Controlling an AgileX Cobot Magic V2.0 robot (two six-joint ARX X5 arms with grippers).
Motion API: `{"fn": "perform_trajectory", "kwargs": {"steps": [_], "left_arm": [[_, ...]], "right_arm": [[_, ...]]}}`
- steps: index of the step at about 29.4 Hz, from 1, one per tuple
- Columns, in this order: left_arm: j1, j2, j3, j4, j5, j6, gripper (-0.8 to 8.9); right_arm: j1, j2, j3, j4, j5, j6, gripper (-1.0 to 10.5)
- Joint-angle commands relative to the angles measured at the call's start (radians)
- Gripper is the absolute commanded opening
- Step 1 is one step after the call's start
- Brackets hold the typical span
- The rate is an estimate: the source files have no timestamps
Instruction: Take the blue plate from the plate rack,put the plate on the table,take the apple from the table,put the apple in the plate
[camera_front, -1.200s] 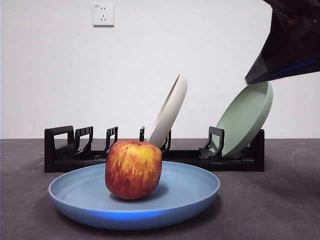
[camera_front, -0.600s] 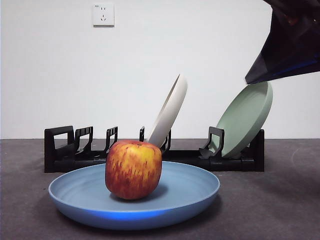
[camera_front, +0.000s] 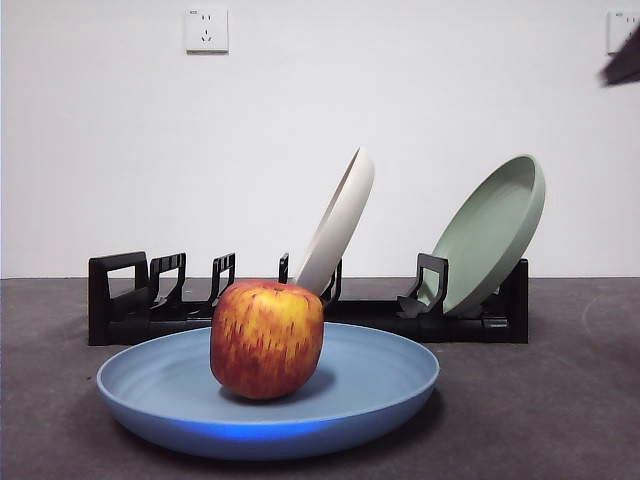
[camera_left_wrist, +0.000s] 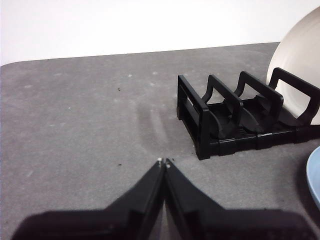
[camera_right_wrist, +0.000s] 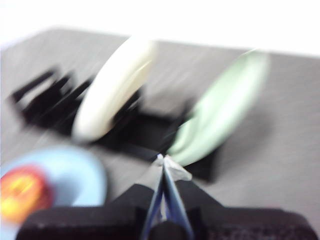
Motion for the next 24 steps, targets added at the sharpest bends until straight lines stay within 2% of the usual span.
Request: {"fn": "perform_trajectory", "kwargs": {"steps": [1,4,6,13,19,24], "left_arm": [[0.003,-0.003,-0.014,0.002,0.002,-0.005,-0.03],[0.003,-0.003,-0.013,0.002,0.002,-0.005,-0.03],[0.003,-0.003,-0.013,0.002,0.002,-0.005,-0.03],[0.003,-0.003,-0.013,0.002,0.002,-0.005,-0.03],[0.003,-0.003,-0.013,0.002,0.002,-0.005,-0.03],[0.003,-0.003,-0.014,0.002,0.002,-0.005,-0.03]], "right_arm": [[-0.150,-0.071,-0.027,0.005,-0.040,-0.037,0.0],[-0.270,-0.166,-0.075,0.014,-0.084,-0.098,0.0],[-0.287,-0.203,-0.116,0.036,-0.082,-0.098,0.0],[-0.295,-0.365,-0.332,0.156,-0.081,-0.067,0.0],[-0.295,-0.457,-0.437,0.155,-0.081,-0.023,0.0],[-0.295,-0.456,-0.444,0.103,-0.080,-0.010,0.0]]}}
